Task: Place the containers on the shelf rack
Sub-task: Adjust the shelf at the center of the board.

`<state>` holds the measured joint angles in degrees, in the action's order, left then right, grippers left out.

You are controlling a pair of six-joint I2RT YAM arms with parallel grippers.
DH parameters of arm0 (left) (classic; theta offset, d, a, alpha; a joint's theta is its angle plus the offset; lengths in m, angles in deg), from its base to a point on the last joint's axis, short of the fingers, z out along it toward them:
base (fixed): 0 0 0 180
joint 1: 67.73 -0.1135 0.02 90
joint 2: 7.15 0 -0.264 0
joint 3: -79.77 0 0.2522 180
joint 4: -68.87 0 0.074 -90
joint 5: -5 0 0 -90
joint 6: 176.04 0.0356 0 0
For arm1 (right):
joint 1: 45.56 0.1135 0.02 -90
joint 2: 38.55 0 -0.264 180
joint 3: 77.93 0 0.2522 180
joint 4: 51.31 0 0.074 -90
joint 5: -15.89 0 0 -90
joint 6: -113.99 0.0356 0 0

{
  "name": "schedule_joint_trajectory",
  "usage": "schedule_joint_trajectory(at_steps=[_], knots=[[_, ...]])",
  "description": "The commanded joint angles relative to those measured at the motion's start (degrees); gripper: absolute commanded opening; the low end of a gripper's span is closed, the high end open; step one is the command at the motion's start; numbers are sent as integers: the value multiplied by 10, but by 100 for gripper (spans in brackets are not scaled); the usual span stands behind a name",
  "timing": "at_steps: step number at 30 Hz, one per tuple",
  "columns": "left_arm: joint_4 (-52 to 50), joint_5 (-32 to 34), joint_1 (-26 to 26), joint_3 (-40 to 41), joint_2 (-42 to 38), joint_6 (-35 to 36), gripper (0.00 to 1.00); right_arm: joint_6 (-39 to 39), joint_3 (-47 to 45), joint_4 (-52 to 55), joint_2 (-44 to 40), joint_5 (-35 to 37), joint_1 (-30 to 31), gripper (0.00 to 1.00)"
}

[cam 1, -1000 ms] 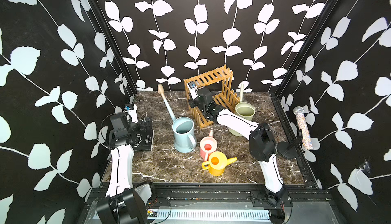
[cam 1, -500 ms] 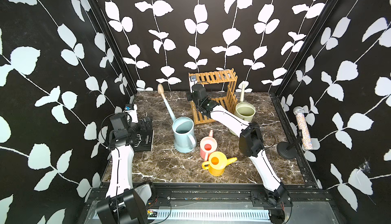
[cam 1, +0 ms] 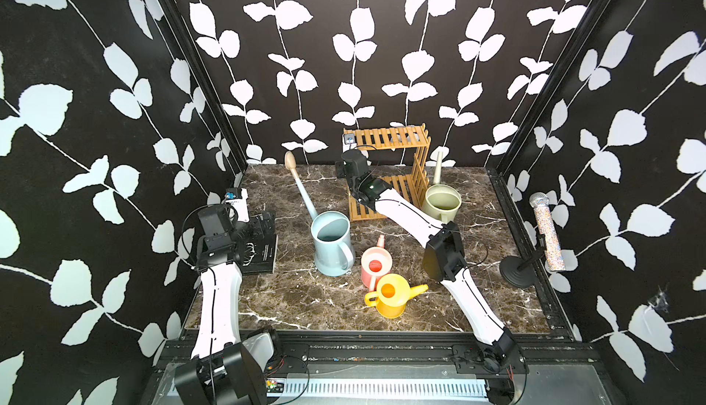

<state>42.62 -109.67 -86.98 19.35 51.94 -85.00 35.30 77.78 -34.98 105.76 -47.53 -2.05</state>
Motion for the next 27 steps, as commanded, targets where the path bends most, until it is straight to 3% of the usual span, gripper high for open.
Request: schedule_joint_trajectory(at_steps=[1, 20, 23, 27], knots=[[1, -9, -4, 2, -13, -2, 98, 2, 30, -24, 3, 29, -1, 5], [17, -11, -4, 16, -15, -4, 99, 16, 80, -35, 45, 48, -12, 11], [7, -12, -4, 10, -15, -4, 98, 30, 78, -32, 40, 47, -12, 20], [15, -10, -4, 14, -15, -3, 99, 41, 69, -30, 23, 26, -10, 50]])
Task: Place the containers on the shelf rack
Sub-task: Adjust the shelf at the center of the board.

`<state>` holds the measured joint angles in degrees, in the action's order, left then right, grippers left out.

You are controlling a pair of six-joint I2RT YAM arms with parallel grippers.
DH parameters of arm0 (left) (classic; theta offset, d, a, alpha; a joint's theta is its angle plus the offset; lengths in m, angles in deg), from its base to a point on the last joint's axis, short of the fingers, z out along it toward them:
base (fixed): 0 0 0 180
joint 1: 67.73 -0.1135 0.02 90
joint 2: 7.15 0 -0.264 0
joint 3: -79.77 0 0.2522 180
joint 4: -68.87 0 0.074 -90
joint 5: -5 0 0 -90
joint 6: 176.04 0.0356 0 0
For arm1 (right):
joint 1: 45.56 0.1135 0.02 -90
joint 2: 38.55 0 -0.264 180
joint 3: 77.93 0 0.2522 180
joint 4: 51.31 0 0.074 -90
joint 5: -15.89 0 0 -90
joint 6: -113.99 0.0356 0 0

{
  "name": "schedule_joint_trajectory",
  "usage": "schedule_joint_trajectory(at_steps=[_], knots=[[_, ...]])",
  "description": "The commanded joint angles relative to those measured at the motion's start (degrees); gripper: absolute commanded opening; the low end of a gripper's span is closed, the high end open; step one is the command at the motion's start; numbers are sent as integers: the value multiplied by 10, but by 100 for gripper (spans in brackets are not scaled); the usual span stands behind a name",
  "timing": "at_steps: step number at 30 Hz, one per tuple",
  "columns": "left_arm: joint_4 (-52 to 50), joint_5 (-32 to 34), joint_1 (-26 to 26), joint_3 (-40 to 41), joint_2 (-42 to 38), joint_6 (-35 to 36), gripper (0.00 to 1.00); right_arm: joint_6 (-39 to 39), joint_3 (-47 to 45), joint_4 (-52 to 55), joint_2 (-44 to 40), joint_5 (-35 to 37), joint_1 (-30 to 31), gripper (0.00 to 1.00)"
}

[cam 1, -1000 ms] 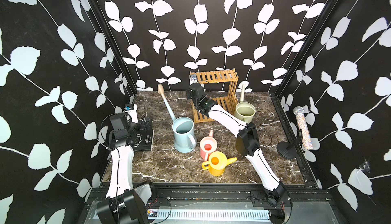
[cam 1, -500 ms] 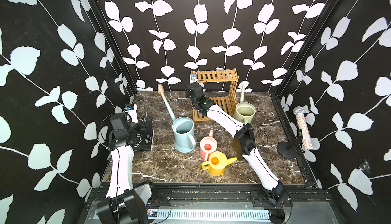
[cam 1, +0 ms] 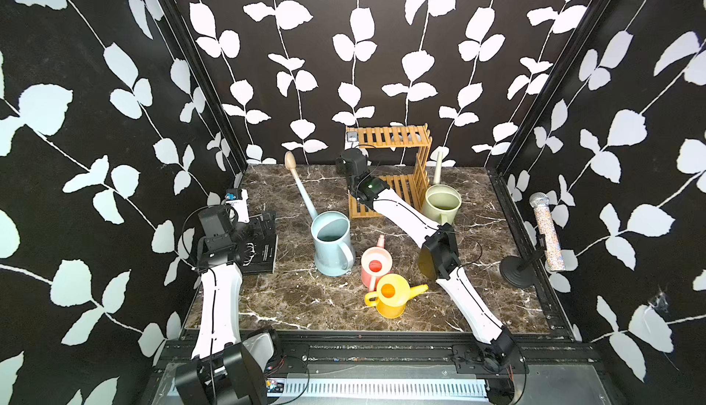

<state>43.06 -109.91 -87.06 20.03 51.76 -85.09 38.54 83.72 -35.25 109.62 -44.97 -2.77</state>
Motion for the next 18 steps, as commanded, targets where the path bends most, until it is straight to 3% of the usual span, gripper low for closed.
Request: schedule_joint_trajectory(at_steps=[1, 5, 18], knots=[[12, -8, -3, 10, -14, -2, 99, 11, -3, -26, -26, 1, -2, 54], [3, -7, -3, 4, -15, 0, 99, 33, -126, -55, -103, -5, 2, 64], [12, -12, -3, 10, -6, -5, 98, 50, -475, -126, -350, 6, 7, 73]])
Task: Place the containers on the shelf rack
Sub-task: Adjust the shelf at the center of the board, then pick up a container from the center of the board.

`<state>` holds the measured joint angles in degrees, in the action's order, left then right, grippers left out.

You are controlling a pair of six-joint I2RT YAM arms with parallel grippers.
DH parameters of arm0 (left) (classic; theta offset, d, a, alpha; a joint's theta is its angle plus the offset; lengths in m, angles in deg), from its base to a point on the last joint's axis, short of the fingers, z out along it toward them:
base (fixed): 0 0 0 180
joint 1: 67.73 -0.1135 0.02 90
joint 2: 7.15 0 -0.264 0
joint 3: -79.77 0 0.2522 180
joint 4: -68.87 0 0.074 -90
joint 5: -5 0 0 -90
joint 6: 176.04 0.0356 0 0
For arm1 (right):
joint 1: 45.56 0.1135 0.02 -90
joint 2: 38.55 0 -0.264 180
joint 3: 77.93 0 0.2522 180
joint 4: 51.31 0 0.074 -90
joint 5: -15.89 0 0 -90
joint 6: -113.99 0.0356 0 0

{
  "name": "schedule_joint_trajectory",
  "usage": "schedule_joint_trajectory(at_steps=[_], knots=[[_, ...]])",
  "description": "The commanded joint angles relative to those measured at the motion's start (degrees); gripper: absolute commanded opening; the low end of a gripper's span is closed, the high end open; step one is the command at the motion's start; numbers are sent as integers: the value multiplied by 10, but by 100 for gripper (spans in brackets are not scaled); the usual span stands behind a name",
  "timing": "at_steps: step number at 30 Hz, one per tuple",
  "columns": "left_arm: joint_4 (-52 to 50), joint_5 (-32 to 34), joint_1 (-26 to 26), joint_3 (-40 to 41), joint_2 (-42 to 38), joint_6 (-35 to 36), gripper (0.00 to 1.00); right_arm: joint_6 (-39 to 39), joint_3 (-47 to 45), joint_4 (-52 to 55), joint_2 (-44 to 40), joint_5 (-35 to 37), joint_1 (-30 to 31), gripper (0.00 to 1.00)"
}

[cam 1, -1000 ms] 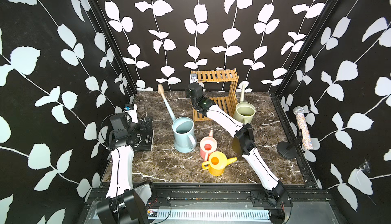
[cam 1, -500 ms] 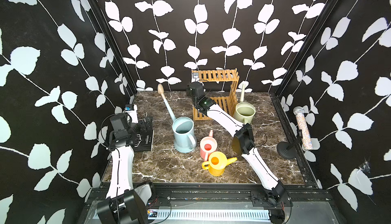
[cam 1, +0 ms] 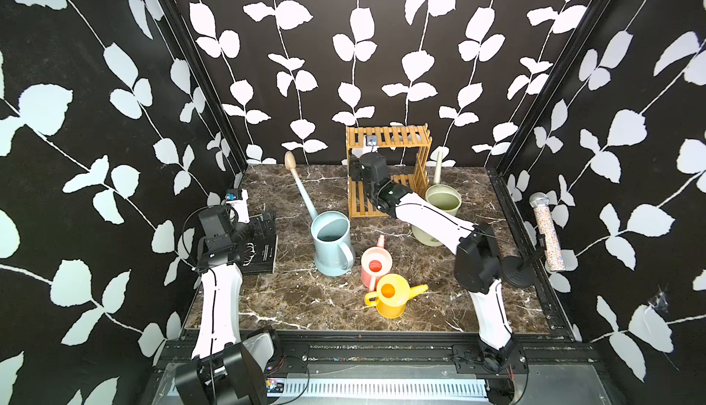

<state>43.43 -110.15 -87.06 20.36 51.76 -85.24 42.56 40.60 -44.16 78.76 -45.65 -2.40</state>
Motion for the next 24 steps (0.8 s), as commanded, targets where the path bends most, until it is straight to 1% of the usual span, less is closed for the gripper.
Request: schedule_joint_trajectory(at_steps=[1, 4, 8, 12, 13, 18, 21, 24], knots=[[5, -7, -3, 4, -5, -2, 99, 9, -67, -32, -63, 16, 3, 73], [8, -3, -3, 8, -1, 1, 99, -9, -130, -15, -123, 24, 3, 75], [7, 1, -3, 5, 8, -2, 99, -22, -202, 10, -196, 44, 2, 81], [11, 0, -1, 5, 14, -7, 99, -19, -249, 62, -251, 50, -6, 86], [12, 1, 1, 6, 15, -7, 99, -18, -257, 77, -278, 51, -7, 88], [5, 0, 1, 1, 19, -6, 99, 17, -283, 190, -345, 54, -22, 98], [10, 2, 2, 6, 21, -6, 99, 35, -292, 248, -383, 43, -32, 98], [6, -1, 2, -2, 27, -11, 98, 55, -325, 300, -425, 36, -46, 98]])
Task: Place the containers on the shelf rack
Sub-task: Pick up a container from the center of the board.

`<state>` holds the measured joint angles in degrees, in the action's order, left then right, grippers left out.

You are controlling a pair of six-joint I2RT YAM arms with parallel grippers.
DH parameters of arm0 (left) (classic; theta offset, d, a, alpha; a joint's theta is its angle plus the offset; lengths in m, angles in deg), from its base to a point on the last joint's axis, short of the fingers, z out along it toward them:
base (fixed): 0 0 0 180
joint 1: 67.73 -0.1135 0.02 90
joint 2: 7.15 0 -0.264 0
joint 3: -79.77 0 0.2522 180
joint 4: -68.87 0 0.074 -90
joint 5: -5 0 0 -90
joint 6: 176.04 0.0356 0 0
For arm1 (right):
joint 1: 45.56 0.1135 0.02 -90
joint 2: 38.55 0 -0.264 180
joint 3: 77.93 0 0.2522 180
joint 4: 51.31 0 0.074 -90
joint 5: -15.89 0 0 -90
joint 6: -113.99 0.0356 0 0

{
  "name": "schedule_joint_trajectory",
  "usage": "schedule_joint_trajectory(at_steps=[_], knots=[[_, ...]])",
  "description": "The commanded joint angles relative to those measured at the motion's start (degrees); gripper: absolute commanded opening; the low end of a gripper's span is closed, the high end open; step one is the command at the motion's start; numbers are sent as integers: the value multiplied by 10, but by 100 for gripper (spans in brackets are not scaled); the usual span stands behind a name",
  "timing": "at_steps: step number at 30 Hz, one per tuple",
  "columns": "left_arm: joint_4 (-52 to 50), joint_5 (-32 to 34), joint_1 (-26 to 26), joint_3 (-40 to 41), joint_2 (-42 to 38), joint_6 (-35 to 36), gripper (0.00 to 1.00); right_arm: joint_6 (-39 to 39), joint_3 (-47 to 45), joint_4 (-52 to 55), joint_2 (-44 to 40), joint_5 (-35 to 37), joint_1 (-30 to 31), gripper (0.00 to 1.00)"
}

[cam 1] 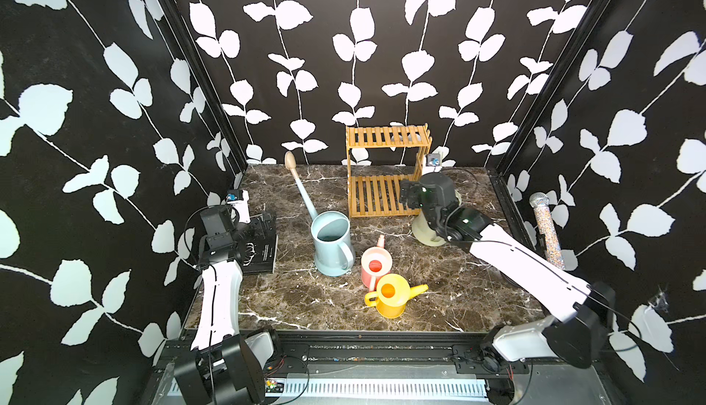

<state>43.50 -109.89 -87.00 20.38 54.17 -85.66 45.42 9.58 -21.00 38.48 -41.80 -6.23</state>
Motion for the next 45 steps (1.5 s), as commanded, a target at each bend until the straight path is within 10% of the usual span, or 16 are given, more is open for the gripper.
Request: schedule_joint_trajectory(at_steps=[1, 30, 45], knots=[[7, -5, 2, -2, 5, -8, 99, 34, -21, 93, -36, -7, -16, 98], [5, -6, 2, -5, 10, -11, 98, 88, -116, 133, -34, -133, -133, 66], [11, -9, 2, 0, 9, -11, 98, 86, -132, 141, -57, -118, -133, 23]])
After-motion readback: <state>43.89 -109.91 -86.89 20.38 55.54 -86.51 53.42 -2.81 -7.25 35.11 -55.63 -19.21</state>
